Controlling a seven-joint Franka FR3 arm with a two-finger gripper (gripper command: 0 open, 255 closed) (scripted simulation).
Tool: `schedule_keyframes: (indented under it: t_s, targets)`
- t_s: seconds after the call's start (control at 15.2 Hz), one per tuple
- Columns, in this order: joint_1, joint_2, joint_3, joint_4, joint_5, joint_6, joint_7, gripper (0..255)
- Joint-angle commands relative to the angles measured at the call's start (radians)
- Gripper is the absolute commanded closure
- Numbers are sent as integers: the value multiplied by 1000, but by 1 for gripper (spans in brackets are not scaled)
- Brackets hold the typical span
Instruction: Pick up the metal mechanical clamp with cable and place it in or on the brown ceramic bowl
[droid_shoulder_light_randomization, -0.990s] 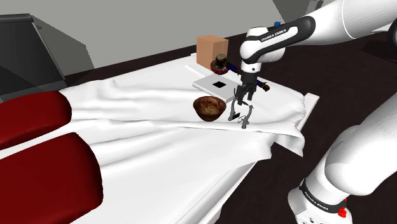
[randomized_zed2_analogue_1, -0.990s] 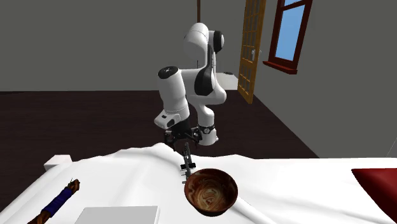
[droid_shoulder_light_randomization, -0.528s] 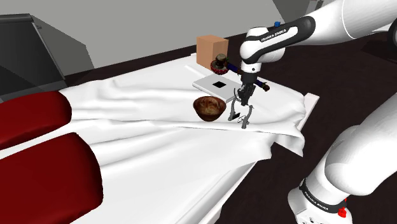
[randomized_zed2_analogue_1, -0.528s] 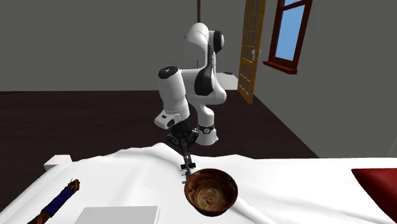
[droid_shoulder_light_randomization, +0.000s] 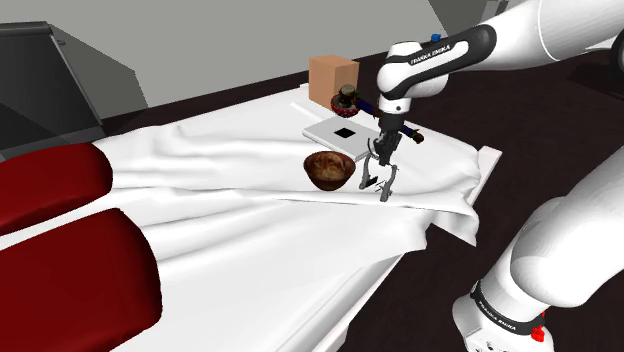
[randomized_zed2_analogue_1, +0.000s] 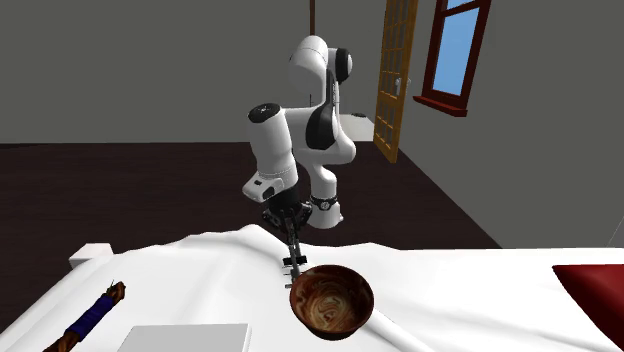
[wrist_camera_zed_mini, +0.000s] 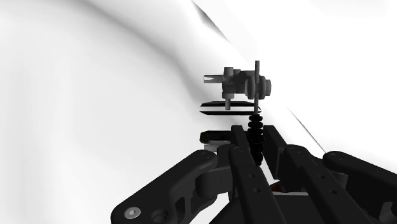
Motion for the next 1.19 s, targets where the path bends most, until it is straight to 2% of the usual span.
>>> schedule_keyframes:
  t_s: [0.0, 1.12]
  targets:
    - [0, -10, 1, 13, -3, -22, 4, 255]
    - [0, -70, 10, 185, -19, -251, 33, 255]
